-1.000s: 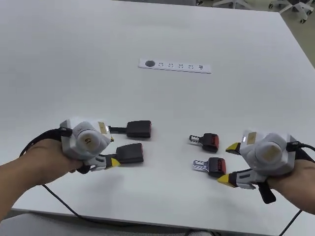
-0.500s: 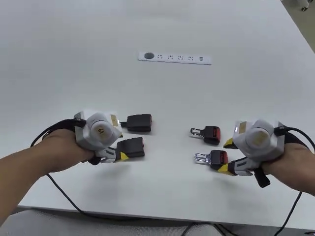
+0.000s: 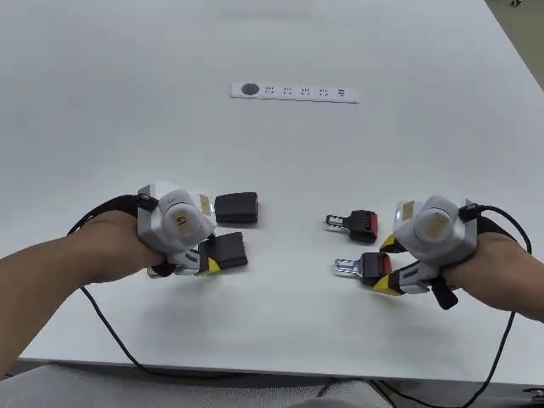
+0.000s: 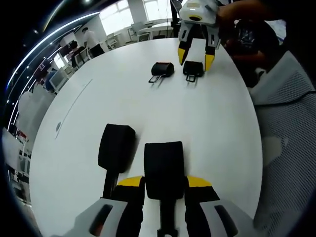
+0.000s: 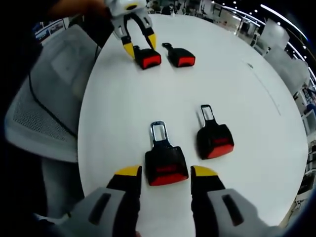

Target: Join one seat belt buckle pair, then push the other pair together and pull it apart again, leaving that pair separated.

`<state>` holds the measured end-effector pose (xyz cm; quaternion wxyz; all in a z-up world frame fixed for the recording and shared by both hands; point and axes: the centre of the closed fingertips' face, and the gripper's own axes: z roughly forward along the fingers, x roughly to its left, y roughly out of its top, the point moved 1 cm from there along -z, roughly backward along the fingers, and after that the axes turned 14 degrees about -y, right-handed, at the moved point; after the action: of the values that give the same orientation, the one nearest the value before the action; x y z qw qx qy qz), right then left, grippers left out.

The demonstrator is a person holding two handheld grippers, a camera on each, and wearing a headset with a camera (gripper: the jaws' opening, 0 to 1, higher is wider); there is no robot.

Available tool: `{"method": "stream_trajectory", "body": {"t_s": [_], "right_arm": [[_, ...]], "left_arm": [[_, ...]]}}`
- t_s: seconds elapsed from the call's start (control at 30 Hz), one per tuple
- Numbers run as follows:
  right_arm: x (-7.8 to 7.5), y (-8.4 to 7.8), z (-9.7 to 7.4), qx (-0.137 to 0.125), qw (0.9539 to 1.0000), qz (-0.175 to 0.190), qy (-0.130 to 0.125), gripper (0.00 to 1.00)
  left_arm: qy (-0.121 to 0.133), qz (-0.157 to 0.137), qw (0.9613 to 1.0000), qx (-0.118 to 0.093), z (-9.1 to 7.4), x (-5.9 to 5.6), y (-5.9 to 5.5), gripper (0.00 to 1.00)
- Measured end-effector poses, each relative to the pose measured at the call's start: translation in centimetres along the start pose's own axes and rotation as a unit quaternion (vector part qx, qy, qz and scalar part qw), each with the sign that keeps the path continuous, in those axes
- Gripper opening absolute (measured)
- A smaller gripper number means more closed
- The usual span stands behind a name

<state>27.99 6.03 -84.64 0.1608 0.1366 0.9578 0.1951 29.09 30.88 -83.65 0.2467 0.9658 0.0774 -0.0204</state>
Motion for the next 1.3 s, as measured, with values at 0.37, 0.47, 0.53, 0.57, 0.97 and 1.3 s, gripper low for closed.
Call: {"method": "stream_trajectory", "body": {"t_s": [0.37,0.47,0.53,0.57,0.97,1.3], "right_arm": [[0.1,-0.6,0.6,0.005,0.9997,-0.009,0.023,0.36],[0.1,-0.6,0.6,0.006,0.9994,-0.02,0.027,0.35],[0.2,-0.6,0.6,0.007,0.9994,-0.02,0.027,0.35],[0.2,-0.6,0.6,0.007,0.9993,-0.025,0.028,0.35],[0.2,-0.5,0.7,0.001,0.9986,-0.039,0.035,0.35],[0.4,-0.4,0.7,0.005,0.9991,-0.031,0.029,0.35]], "left_arm": [[-0.017,0.092,0.9932,0.069,0.8,0.0,-0.9,0.33],[-0.021,0.085,0.9936,0.071,0.8,0.0,-0.8,0.33],[-0.024,0.088,0.9933,0.072,0.8,0.1,-0.9,0.33],[-0.025,0.09,0.993,0.072,0.8,0.0,-0.9,0.33],[-0.032,0.111,0.9908,0.07,0.9,-0.1,-0.8,0.33],[-0.035,0.109,0.9907,0.073,0.9,-0.1,-0.8,0.33]]}}
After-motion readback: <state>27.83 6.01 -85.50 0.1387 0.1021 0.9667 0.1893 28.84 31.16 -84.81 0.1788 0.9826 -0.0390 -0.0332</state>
